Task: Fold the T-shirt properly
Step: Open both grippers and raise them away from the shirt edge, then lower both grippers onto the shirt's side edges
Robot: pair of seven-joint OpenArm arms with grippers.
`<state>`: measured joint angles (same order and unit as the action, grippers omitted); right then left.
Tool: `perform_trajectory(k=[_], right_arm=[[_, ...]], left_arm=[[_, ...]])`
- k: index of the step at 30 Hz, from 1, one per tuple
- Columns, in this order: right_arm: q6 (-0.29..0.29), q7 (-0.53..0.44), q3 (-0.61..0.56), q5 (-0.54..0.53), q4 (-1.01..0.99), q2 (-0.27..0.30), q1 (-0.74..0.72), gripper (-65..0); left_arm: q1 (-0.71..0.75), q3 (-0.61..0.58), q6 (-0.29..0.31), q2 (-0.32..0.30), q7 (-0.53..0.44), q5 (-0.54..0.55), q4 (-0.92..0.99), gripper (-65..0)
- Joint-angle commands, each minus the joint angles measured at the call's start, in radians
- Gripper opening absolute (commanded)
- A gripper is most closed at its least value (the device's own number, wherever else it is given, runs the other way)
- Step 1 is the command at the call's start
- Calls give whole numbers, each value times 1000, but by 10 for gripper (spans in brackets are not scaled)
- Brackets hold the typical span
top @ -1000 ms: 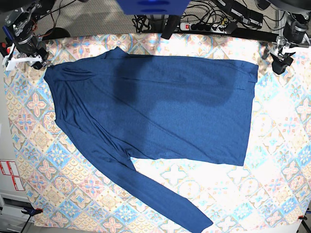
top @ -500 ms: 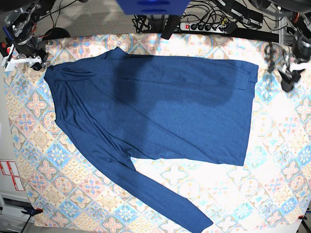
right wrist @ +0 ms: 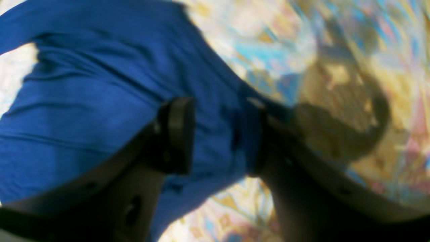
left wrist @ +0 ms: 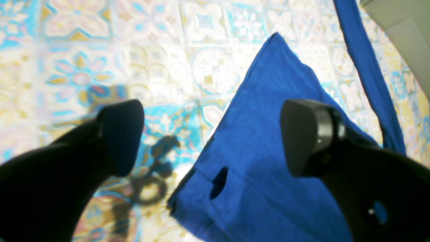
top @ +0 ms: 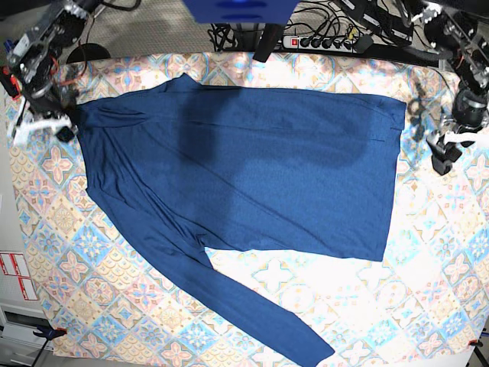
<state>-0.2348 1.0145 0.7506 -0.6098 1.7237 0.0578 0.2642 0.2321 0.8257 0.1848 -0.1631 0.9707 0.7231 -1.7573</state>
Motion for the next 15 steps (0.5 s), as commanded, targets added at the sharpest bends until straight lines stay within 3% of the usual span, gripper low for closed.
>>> perform_trajectory(k=[1,5,15], right_arm=[[1,-7,-1,1,15,14,5,-418],[1,-6,-47,44,17,32,-26,-418],[-1,-6,-300,317,5,34,-171,-418]], left_arm=[[-18,-9,9,-13,-14,17,3,-20],[-79,-39,9,-13,-14,-35,35,-20],[-307,-93,9,-39,-14,-198,244,-20]])
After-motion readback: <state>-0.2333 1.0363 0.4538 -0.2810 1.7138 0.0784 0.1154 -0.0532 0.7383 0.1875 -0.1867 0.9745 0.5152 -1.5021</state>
